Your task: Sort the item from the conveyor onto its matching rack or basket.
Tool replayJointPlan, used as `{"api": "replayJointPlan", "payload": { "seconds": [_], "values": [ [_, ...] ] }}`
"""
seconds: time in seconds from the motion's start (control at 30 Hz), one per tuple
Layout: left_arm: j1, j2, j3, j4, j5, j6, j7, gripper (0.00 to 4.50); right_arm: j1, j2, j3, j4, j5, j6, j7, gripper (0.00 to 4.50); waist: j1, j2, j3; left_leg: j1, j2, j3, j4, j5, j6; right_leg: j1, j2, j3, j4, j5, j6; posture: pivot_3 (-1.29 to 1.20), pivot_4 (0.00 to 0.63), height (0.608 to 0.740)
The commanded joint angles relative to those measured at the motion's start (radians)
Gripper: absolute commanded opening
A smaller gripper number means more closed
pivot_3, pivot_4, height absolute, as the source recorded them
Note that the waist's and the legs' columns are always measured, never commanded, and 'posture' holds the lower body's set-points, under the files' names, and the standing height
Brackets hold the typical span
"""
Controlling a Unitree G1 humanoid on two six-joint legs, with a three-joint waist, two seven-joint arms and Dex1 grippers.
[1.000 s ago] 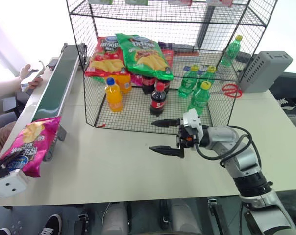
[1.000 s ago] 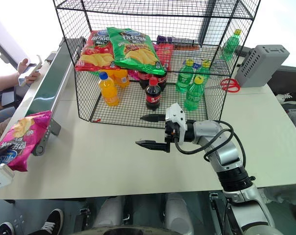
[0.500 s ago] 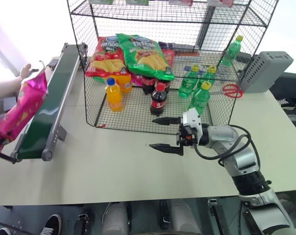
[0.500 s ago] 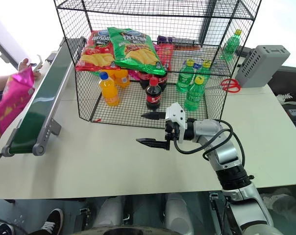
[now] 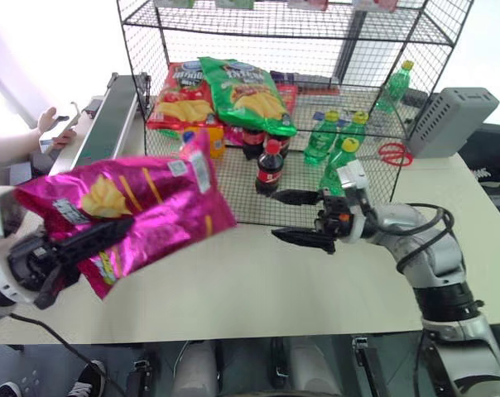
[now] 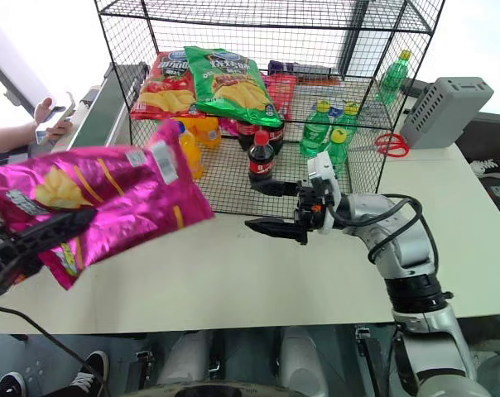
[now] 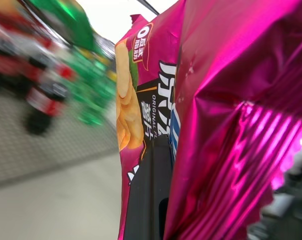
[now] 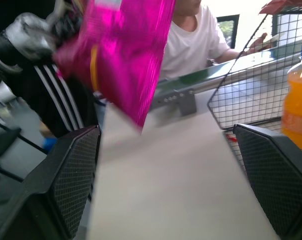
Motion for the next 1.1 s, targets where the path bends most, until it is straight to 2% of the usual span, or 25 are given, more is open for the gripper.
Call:
{"api": "replayJointPlan", "payload": {
  "seconds": [0.03, 0.17, 0.27, 0.33, 0.57, 0.67, 0.77, 0.83, 0.9, 1.0, 1.1],
  "values": [
    [-0.121, -0.047, -0.088, 0.052, -0.094, 0.061, 0.001, 0.04, 0.0, -0.026, -0.057, -0.081, 0.173, 0.169, -0.023, 4.5, -0.003, 0.0, 0.0, 0.0, 0.0, 0.0, 0.0, 0.0, 0.0, 0.0, 0.001, 0.0, 0.0, 0.0, 0.0, 0.0, 0.15, 0.74],
    [-0.232, -0.091, -0.171, 0.086, -0.079, 0.133, -0.016, 0.04, 0.014, -0.064, -0.051, -0.139, 0.224, 0.242, -0.008, 4.5, -0.001, 0.0, 0.0, 0.0, 0.0, 0.0, 0.0, 0.0, 0.0, 0.0, 0.001, 0.001, 0.001, 0.0, 0.0, 0.0, 0.15, 0.74],
    [-0.298, -0.119, -0.216, 0.097, -0.109, 0.183, -0.017, 0.04, 0.013, -0.056, -0.023, -0.134, 0.183, 0.225, -0.015, 4.5, 0.0, 0.0, 0.0, 0.0, 0.0, 0.0, 0.0, 0.0, 0.0, 0.0, 0.001, 0.001, 0.0, 0.0, 0.0, 0.0, 0.15, 0.74],
    [-0.338, -0.14, -0.249, 0.102, -0.097, 0.208, -0.014, 0.04, 0.0, -0.04, -0.042, -0.135, 0.236, 0.255, -0.023, 4.5, 0.0, 0.0, 0.0, 0.0, 0.0, 0.0, 0.0, 0.0, 0.0, 0.0, 0.001, 0.001, 0.0, 0.0, 0.0, 0.0, 0.15, 0.74],
    [-0.451, -0.215, -0.325, 0.139, 0.031, 0.235, -0.04, 0.04, -0.042, -0.019, -0.055, -0.144, 0.415, 0.422, -0.09, 4.5, 0.0, 0.0, 0.0, 0.0, 0.0, -0.001, 0.0, 0.0, 0.0, 0.0, 0.001, 0.001, 0.0, 0.0, 0.0, 0.0, 0.15, 0.74],
    [-0.47, -0.229, -0.331, 0.15, 0.077, 0.242, -0.058, 0.04, -0.045, -0.026, -0.053, -0.156, 0.447, 0.452, -0.096, 4.5, 0.0, 0.0, 0.0, 0.0, 0.0, -0.001, 0.0, 0.0, 0.0, 0.0, 0.001, 0.001, 0.0, 0.0, 0.0, 0.0, 0.15, 0.74],
    [-0.49, -0.247, -0.338, 0.156, 0.146, 0.221, -0.073, 0.0, -0.043, -0.025, -0.047, -0.154, 0.458, 0.471, -0.113, 3.62, 0.001, 0.0, 0.0, 0.0, 0.0, -0.001, 0.0, 0.0, 0.0, 0.0, 0.001, 0.001, 0.0, 0.0, 0.0, 0.0, 0.15, 0.74],
    [-0.494, -0.254, -0.338, 0.154, 0.175, 0.22, -0.084, 0.0, -0.043, -0.023, -0.046, -0.154, 0.471, 0.484, -0.118, 2.62, 0.001, 0.0, 0.0, 0.0, 0.0, -0.001, 0.0, 0.0, 0.0, 0.0, 0.001, 0.001, 0.0, 0.0, 0.0, 0.0, 0.15, 0.74],
    [-0.498, -0.272, -0.33, 0.16, 0.196, 0.209, -0.081, 0.0, -0.035, -0.033, -0.015, -0.162, 0.418, 0.466, -0.102, 1.51, 0.001, -0.001, 0.0, 0.0, 0.0, -0.001, 0.0, 0.0, 0.0, 0.0, 0.001, 0.001, 0.0, 0.0, 0.0, 0.0, 0.15, 0.74],
    [-0.498, -0.285, -0.316, 0.159, 0.243, 0.192, -0.077, 0.0, -0.014, -0.067, 0.034, -0.172, 0.309, 0.406, -0.064, 0.09, 0.001, -0.001, 0.0, -0.001, 0.0, -0.001, 0.0, 0.0, 0.0, 0.0, 0.001, 0.001, 0.0, 0.0, 0.0, 0.0, 0.15, 0.74],
    [-0.496, -0.283, -0.293, 0.171, 0.241, 0.208, -0.059, 0.94, -0.005, -0.063, 0.017, -0.146, 0.279, 0.354, -0.042, 0.0, 0.001, -0.001, 0.0, -0.001, 0.0, -0.001, 0.0, 0.0, 0.0, 0.0, 0.001, 0.001, 0.0, 0.0, 0.0, 0.0, 0.15, 0.74]
  ]
}}
